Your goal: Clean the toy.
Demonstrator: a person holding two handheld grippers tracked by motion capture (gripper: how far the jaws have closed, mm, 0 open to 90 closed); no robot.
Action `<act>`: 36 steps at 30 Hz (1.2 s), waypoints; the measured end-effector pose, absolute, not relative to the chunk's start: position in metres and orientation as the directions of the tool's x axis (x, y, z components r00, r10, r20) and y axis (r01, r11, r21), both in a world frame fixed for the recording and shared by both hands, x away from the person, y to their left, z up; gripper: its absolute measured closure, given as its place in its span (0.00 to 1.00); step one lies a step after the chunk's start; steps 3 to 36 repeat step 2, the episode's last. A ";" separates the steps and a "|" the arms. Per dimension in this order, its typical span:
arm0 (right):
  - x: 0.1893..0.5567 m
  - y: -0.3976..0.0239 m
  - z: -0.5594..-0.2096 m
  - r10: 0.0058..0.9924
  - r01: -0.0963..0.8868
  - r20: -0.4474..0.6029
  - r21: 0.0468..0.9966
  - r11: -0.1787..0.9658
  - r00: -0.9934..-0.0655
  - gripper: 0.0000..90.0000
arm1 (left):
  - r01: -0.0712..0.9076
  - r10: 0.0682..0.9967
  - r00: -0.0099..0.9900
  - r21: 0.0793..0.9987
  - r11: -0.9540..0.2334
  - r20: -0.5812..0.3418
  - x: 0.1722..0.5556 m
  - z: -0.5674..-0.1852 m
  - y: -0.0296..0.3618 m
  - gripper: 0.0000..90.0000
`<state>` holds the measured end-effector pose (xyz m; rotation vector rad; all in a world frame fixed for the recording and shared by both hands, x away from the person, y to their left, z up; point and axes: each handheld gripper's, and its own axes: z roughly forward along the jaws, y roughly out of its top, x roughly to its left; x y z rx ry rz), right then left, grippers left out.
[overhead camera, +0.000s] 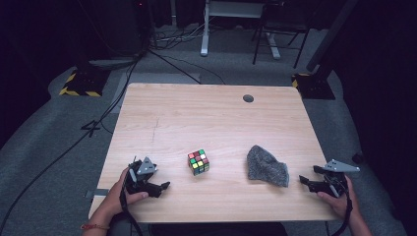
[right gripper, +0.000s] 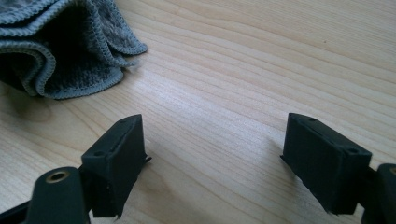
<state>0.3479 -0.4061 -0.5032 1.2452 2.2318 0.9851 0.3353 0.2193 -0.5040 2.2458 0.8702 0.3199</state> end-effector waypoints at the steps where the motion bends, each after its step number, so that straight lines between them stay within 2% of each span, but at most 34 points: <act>1: 0.348 -0.406 -0.503 0.852 0.570 -0.005 0.741 0.355 -0.523 0.23 | 0.497 0.669 0.743 0.687 -0.531 -0.020 0.335 -0.504 0.219 0.16; 36: 0.348 -0.406 -0.503 0.852 0.570 -0.005 0.741 0.355 -0.523 0.23 | 0.496 0.669 0.743 0.687 -0.531 -0.019 0.335 -0.504 0.219 0.16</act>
